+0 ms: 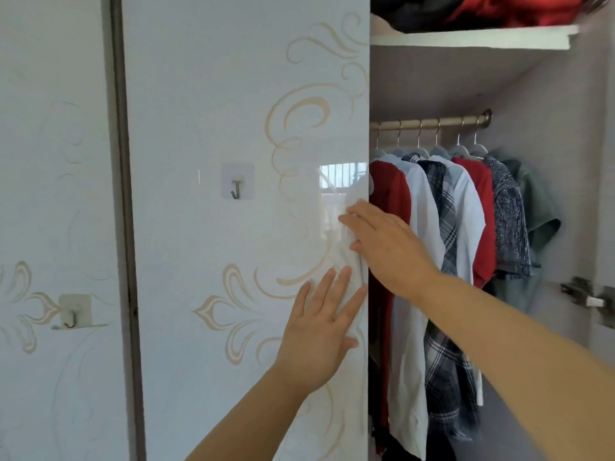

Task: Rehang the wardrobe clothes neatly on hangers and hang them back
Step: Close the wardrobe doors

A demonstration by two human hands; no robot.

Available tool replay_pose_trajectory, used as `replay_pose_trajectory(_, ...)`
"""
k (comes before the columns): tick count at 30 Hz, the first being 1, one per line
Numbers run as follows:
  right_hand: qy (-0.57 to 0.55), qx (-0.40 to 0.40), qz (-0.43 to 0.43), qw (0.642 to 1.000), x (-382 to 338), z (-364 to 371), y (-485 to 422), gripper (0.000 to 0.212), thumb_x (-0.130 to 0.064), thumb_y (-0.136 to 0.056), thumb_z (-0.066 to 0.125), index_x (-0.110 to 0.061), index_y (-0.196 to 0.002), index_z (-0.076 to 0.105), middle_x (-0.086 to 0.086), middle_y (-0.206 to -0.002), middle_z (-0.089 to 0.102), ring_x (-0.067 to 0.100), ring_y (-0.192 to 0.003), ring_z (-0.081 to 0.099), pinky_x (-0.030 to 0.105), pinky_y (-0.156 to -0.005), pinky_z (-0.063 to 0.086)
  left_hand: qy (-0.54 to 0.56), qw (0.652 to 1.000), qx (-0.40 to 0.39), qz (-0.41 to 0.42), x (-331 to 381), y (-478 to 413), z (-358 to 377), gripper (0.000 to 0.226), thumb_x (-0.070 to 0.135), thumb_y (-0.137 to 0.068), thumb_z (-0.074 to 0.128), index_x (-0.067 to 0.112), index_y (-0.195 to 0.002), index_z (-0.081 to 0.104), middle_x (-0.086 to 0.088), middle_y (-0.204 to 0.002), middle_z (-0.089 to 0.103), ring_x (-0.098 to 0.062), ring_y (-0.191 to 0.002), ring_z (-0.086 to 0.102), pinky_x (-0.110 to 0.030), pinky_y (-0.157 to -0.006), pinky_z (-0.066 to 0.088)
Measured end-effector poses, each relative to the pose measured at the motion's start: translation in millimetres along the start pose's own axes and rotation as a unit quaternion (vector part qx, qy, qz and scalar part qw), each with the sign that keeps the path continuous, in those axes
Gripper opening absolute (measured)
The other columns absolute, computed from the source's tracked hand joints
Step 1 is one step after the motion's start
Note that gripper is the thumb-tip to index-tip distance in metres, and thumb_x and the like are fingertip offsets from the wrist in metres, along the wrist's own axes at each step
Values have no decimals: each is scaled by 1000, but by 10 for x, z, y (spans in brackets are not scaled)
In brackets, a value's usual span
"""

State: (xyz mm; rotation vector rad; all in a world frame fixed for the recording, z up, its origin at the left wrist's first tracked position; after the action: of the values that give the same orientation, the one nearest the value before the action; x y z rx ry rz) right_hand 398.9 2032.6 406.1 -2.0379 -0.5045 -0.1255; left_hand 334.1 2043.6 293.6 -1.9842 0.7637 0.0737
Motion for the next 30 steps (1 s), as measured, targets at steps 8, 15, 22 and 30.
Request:
replay_pose_trajectory(8, 8, -28, 45, 999, 256, 400, -170, 52, -17, -81, 68, -3, -128, 50, 12, -133, 48, 29, -119, 50, 38, -98, 41, 15, 998, 45, 32, -131, -265, 454, 78, 41, -67, 75, 21, -137, 44, -12, -146, 35, -31, -133, 36, -53, -104, 30)
replay_pose_trajectory(15, 14, 41, 29, 999, 258, 362, -136, 53, -21, -72, 71, 2, -118, 58, 19, -123, 57, 32, -113, 57, 42, -85, 47, 70, 989, 107, 79, -184, -244, 580, 69, 40, -79, 51, 21, -142, 31, -9, -151, 20, -28, -139, 19, -52, -109, 23)
replay_pose_trajectory(22, 29, -17, 62, 998, 279, 330, -81, 59, -22, -81, 69, -8, -134, 47, 11, -142, 42, 26, -131, 41, 38, -103, 33, 86, 987, 115, 77, -120, -261, 465, 69, 32, -64, 75, 19, -128, 54, -15, -145, 36, -36, -133, 34, -56, -103, 29)
replay_pose_trajectory(30, 131, -14, 134, 982, 485, -438, 526, 58, -25, -83, 68, -9, -134, 46, 8, -124, 55, 19, -115, 46, 31, -98, 35, 251, 950, 167, 77, 353, -399, 128, 41, 24, -77, 50, 16, -115, 64, -11, -129, 55, -33, -123, 47, -49, -103, 31)
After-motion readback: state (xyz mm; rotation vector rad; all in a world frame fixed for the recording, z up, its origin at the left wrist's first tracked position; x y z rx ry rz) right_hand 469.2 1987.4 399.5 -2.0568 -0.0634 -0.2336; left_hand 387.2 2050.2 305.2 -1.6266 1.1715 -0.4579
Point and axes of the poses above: each hand's wrist, its own y-axis away from the middle knuckle, its own z-axis out of the palm, x = y × z, the point moved 9 cm from there along -y, towards the middle knuckle
